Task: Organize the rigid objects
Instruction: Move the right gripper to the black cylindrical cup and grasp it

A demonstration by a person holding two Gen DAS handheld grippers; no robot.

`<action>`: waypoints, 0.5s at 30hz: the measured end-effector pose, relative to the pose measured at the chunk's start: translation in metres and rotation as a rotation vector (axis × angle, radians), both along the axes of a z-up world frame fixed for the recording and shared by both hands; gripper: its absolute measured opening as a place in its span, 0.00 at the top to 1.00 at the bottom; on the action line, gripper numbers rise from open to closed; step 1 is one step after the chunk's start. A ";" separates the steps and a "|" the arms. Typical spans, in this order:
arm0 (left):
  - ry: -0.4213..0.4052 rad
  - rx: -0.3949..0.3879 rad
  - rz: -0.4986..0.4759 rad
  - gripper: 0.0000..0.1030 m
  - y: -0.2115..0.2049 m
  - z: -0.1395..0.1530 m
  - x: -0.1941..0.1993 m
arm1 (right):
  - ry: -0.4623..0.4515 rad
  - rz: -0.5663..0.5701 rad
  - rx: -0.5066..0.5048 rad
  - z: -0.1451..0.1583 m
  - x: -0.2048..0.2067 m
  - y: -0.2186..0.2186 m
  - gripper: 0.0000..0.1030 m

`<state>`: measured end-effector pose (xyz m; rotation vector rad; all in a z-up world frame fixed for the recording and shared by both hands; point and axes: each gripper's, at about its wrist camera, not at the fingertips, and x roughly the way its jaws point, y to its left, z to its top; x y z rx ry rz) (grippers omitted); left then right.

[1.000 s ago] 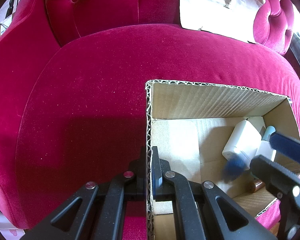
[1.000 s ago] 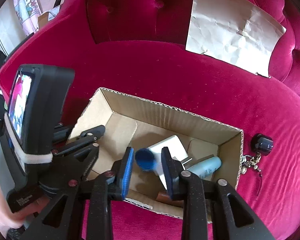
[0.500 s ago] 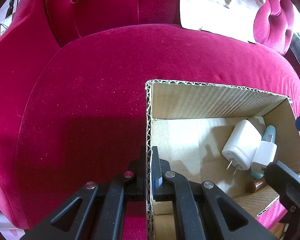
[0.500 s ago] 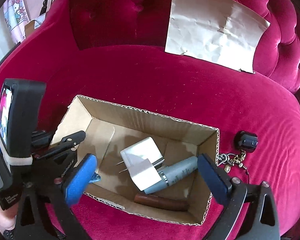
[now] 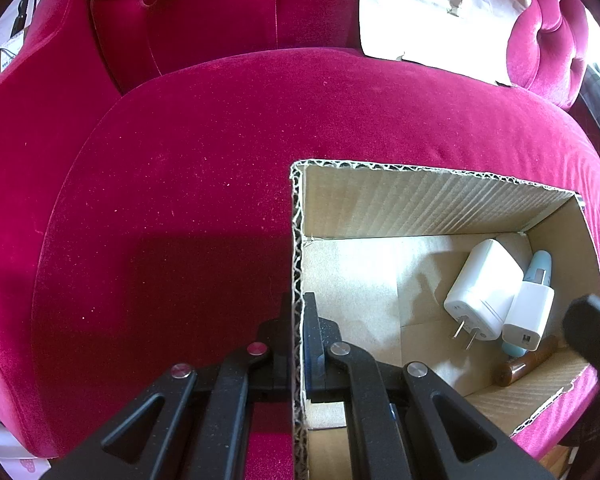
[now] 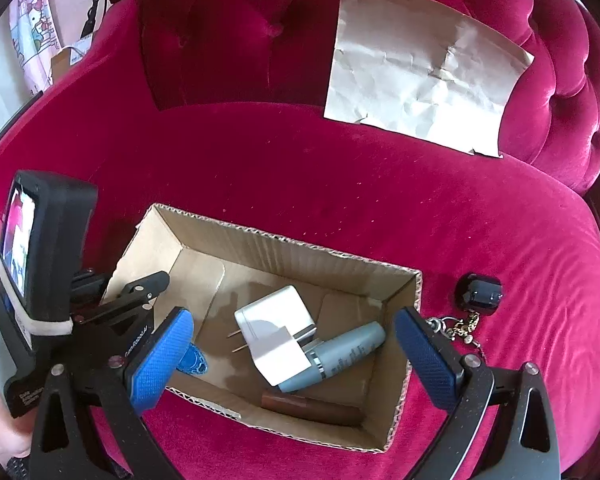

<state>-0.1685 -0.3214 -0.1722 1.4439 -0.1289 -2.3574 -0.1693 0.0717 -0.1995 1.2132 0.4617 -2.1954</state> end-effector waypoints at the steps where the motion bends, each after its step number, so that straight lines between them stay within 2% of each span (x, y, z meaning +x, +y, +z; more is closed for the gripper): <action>1: 0.000 0.000 0.000 0.97 -0.004 0.001 -0.001 | 0.001 -0.003 0.001 0.001 -0.001 0.002 0.00; 15: -0.001 0.003 0.005 0.98 -0.068 0.021 -0.009 | 0.006 -0.055 -0.001 0.014 -0.021 0.032 0.00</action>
